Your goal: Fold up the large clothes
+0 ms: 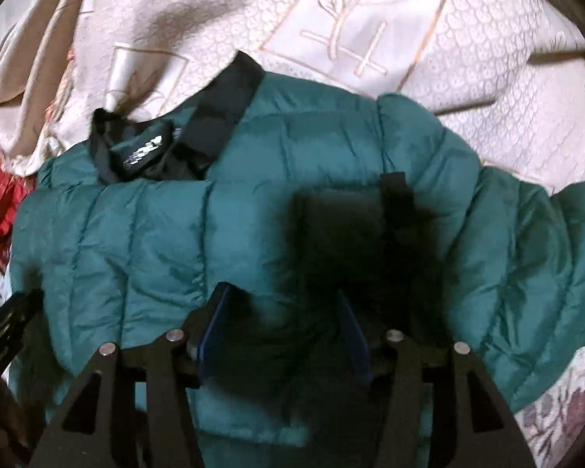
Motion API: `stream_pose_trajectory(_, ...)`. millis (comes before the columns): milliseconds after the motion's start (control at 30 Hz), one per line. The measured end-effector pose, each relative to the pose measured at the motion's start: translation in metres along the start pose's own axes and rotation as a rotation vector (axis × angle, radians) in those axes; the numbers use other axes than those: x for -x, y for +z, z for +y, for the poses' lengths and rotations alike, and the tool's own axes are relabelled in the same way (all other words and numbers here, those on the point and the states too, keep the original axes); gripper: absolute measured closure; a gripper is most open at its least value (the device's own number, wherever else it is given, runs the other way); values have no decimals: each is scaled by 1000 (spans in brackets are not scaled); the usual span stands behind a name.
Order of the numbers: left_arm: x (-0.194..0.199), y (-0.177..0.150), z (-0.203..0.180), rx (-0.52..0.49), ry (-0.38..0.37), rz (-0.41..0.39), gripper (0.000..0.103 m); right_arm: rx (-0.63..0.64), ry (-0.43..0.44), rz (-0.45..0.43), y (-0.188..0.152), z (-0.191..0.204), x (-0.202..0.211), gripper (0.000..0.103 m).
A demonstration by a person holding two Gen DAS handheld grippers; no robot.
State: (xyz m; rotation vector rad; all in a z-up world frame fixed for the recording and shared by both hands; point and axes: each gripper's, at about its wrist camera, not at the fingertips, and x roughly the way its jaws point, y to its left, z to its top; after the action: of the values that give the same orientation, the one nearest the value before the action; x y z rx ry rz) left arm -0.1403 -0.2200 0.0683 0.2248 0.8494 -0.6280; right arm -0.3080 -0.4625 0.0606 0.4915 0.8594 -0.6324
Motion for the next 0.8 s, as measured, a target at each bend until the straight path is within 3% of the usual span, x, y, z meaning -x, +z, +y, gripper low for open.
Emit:
stream_pose_trajectory(200, 11, -4, -2, 18, 27, 5, 64, 15, 38, -27, -27, 0, 38, 37)
stream_pose_trajectory(467, 41, -13, -13, -21, 36, -29, 65, 33, -45, 9, -32, -1, 8, 36)
stream_pose_trajectory(800, 77, -36, -23, -57, 26, -59, 64, 31, 30, -45, -70, 2, 72, 28)
